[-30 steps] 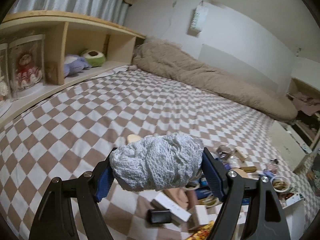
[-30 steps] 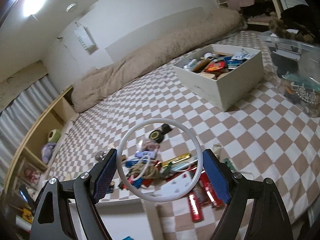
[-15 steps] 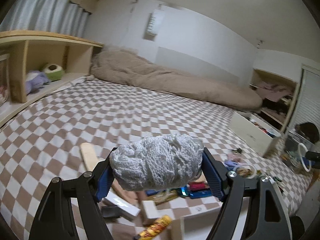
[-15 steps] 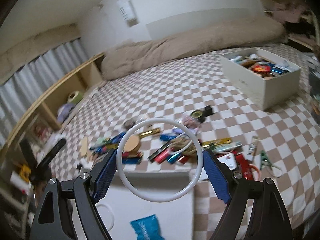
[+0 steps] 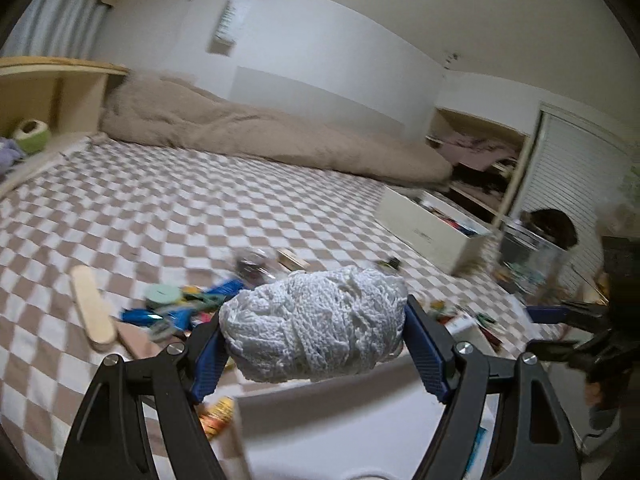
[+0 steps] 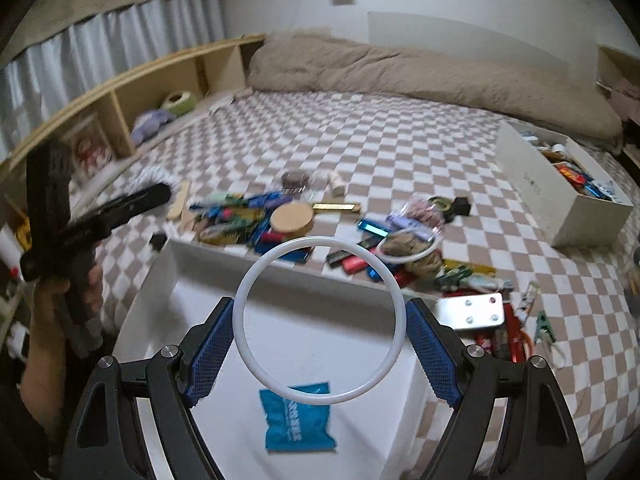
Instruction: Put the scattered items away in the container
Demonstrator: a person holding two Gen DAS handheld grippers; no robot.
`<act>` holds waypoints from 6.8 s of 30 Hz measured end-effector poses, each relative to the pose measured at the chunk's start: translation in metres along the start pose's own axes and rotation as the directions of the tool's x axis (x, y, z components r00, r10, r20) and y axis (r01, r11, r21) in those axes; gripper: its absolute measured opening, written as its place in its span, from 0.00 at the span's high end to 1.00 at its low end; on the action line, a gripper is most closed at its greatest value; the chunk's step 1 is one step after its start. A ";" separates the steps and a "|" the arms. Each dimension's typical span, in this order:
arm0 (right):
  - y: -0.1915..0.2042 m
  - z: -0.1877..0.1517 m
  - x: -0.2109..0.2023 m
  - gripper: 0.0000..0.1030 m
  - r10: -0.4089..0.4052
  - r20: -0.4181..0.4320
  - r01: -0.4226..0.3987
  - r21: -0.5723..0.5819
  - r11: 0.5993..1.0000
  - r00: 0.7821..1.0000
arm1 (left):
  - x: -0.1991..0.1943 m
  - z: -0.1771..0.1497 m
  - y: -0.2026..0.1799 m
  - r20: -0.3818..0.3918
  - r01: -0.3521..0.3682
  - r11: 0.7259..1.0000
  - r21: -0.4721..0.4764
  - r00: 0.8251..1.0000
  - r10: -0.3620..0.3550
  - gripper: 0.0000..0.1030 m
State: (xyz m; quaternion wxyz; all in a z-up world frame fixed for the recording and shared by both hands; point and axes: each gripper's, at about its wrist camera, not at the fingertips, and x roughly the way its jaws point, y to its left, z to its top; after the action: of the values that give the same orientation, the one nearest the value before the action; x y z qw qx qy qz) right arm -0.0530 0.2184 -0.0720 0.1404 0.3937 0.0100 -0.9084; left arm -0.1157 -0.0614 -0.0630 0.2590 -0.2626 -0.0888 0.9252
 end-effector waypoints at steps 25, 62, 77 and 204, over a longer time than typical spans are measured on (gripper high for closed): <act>0.030 -0.073 0.056 0.18 -0.053 -0.250 0.027 -0.109 0.994 0.967 | 0.037 -0.034 -0.048 -0.217 0.094 0.989 0.110 0.974 -0.068 0.23; 0.048 -0.028 0.103 0.18 -0.049 -0.214 0.023 -0.126 0.992 0.976 | 0.055 -0.048 -0.024 -0.332 0.004 0.998 0.065 0.943 0.018 0.23; 0.058 -0.026 0.123 0.18 -0.023 -0.222 0.006 -0.077 0.997 0.975 | 0.052 -0.045 -0.021 -0.321 0.035 0.999 0.034 0.947 -0.023 0.23; 0.025 -0.042 0.112 0.00 -0.192 -0.249 0.147 -0.190 0.971 0.949 | 0.062 -0.056 -0.033 -0.384 0.011 0.995 0.097 0.923 0.027 0.05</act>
State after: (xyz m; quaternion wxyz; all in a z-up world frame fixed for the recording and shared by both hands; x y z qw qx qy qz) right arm -0.0900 0.1718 -0.1791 0.0920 0.4963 0.1398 -0.8519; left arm -0.1166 0.0008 -0.1282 0.2799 -0.4267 0.0098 0.8599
